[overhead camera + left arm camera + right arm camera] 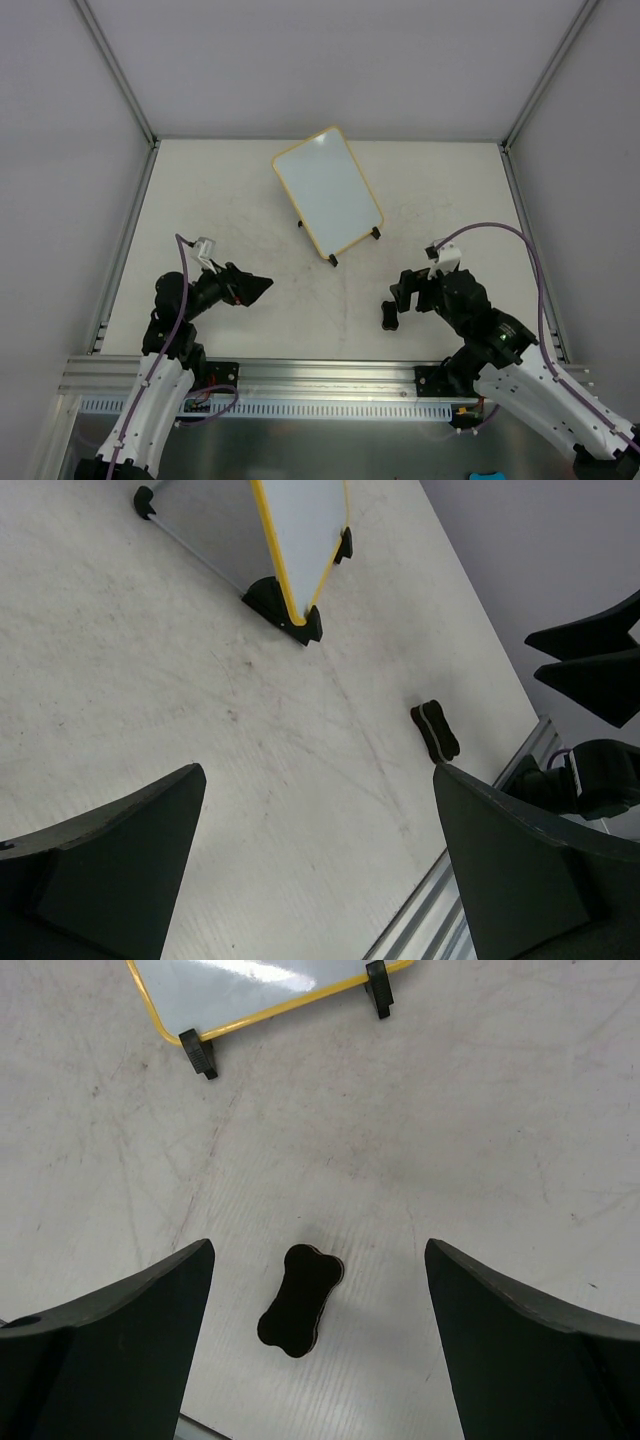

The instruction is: Erase the whiteboard

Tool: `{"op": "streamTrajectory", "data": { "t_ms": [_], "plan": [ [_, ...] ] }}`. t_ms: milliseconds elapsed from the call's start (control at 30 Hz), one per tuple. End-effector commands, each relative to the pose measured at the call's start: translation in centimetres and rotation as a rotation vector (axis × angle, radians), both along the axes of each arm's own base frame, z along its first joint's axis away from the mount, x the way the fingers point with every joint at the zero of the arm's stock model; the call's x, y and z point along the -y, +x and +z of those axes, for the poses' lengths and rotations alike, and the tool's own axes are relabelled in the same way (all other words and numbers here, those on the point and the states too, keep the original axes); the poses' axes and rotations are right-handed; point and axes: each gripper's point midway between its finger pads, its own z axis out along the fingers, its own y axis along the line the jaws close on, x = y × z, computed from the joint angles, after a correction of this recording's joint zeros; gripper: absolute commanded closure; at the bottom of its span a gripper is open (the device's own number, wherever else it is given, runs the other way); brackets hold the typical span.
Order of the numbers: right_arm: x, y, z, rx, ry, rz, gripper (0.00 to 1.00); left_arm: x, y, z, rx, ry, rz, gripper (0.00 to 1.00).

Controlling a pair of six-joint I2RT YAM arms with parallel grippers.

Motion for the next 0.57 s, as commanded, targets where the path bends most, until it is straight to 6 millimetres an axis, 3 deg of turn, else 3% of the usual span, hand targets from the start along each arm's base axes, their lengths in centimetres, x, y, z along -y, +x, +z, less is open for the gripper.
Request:
{"op": "streamTrajectory", "data": {
  "t_ms": [0, 267, 533],
  "plan": [
    [0.37, 0.65, 1.18, 0.057, 0.014, -0.025, 0.09, 0.36, -0.51, -0.29, 0.002, 0.025, -0.044, 0.01],
    [0.55, 0.64, 0.38, 0.036, 0.012, -0.046, 0.09, 0.31, -0.37, -0.23, 0.003, 0.031, -0.040, 0.01],
    [0.39, 0.50, 0.89, 0.049, 0.033, -0.035, 0.07, 0.31, -0.42, -0.35, -0.003, 0.028, -0.040, 0.01]
  ]
}}
